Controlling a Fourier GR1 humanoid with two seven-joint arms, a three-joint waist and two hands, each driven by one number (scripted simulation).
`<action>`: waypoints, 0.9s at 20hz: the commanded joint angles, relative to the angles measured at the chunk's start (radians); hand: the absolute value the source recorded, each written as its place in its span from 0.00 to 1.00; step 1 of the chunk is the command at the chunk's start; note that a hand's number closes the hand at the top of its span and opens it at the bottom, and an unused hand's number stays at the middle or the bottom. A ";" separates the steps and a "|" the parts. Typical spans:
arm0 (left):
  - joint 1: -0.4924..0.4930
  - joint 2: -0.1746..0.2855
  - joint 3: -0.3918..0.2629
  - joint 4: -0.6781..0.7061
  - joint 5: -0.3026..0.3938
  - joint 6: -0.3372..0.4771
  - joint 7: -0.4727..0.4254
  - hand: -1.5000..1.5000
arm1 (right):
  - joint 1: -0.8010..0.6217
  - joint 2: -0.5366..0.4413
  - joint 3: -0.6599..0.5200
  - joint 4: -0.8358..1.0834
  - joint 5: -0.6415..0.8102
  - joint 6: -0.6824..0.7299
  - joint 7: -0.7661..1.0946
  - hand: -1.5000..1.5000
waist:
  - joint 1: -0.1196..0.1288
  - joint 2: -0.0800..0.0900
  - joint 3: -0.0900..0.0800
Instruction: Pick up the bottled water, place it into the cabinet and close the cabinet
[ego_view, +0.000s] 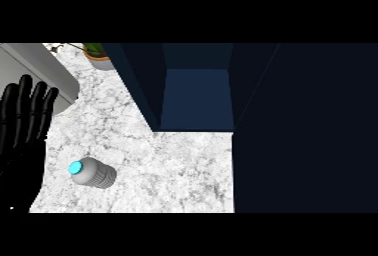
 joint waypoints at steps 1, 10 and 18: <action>0.016 -0.002 0.032 -0.058 -0.013 0.023 0.030 0.00 | 0.083 0.029 0.044 -0.088 0.023 0.000 -0.013 0.00 | -0.008 0.014 0.004; 0.295 -0.102 0.047 -0.167 0.025 0.170 0.199 0.00 | 0.258 0.073 0.166 -0.198 -0.118 0.043 0.204 0.00 | -0.003 0.009 0.004; 0.477 -0.103 -0.119 -0.320 -0.047 0.257 0.219 0.00 | 0.478 0.076 0.273 -0.408 -0.096 0.068 0.229 0.00 | -0.009 0.011 0.004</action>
